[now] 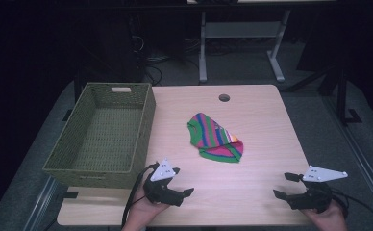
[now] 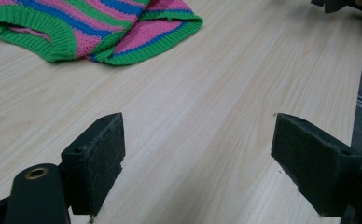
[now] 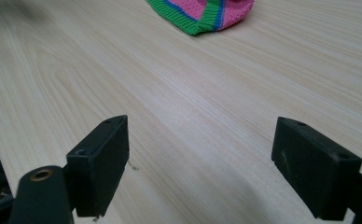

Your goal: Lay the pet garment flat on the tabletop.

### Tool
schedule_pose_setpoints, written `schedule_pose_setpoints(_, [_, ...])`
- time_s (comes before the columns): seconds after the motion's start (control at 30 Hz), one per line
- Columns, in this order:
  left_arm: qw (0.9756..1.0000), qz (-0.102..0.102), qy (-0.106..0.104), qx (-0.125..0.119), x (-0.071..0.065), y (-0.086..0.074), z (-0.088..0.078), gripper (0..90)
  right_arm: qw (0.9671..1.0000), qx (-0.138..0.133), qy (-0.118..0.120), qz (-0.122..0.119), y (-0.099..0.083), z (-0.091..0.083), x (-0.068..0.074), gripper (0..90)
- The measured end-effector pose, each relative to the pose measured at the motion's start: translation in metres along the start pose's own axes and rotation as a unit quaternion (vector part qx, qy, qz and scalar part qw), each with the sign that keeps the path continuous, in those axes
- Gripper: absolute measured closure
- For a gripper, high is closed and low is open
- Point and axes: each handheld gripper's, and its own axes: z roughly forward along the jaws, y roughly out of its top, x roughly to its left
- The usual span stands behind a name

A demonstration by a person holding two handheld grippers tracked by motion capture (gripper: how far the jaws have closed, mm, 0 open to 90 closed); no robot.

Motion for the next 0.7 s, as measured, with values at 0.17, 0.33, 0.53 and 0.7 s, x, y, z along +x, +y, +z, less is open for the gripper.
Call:
schedule_pose_setpoints(0.17, [0.9999,0.002,-0.007,0.01,0.002,-0.001,0.005,17.1,1.0,0.001,0.002,0.003,0.002,0.001,0.001,17.2])
schedule_pose_setpoints(0.33, [0.9999,0.013,0.001,0.01,0.003,-0.002,0.006,17.1,0.9999,0.009,0.005,0.002,0.008,0.004,0.003,15.9])
schedule_pose_setpoints(0.53, [0.9998,0.015,0.005,0.013,0.002,-0.002,0.006,17.1,0.9996,0.022,0.014,-0.015,0.025,0.01,0.006,15.9])
schedule_pose_setpoints(0.7, [0.9997,0.019,0.005,0.012,0.002,-0.001,0.008,17.1,0.999,0.032,0.021,-0.024,0.044,0.018,0.008,15.9])
